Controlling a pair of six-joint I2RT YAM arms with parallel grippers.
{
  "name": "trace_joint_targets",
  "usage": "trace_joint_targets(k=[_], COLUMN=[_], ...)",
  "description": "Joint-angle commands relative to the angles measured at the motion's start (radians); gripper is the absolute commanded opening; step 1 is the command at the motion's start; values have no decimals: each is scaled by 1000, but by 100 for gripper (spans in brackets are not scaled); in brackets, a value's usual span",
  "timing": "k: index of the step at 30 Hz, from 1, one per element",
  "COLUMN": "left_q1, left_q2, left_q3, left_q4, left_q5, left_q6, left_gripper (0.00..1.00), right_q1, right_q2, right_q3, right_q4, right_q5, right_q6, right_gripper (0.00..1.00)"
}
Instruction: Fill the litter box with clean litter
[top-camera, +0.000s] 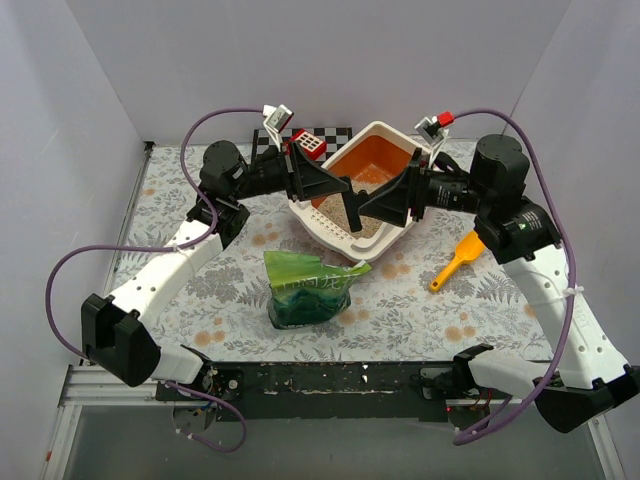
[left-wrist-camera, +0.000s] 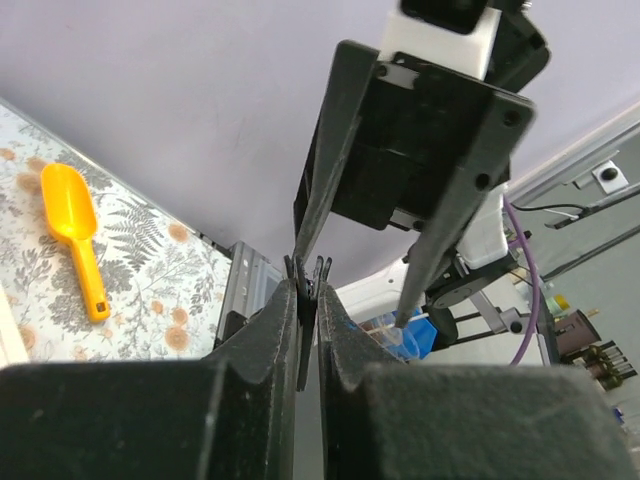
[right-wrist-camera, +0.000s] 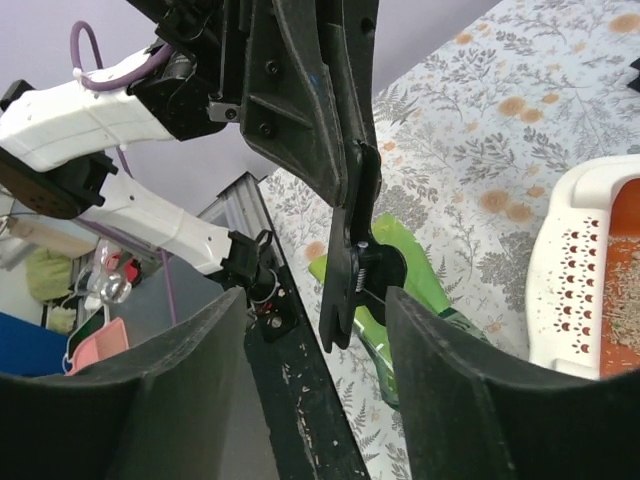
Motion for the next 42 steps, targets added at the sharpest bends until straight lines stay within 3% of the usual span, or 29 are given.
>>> trace_joint_targets(k=[1,5,8,23,32,42], left_q1=[0,2,2,2,2,2], left_q2=[-40,-81,-107,-141,-150,-144], left_q3=[17,33,13,-26,-35,-27], left_q4=[-13,-119,-89,-44,-72,-53], left_q5=[45,40,53,74,85,89], left_q6=[27,105,88,55,79,61], left_gripper=[0,0,0,0,0,0], right_q1=[-2,-2,-2,1,1,5], right_q2=[-28,-69,-74,-114,-103,-96], right_q3=[41,38,2,-153,-6,-67], right_q4=[-48,-85,-71,259,1,156], right_q5=[101,137,106,-61,49,-76], right_q6=[-106,-149,-132,114,-60,75], right_gripper=[71,77,78,73,72,70])
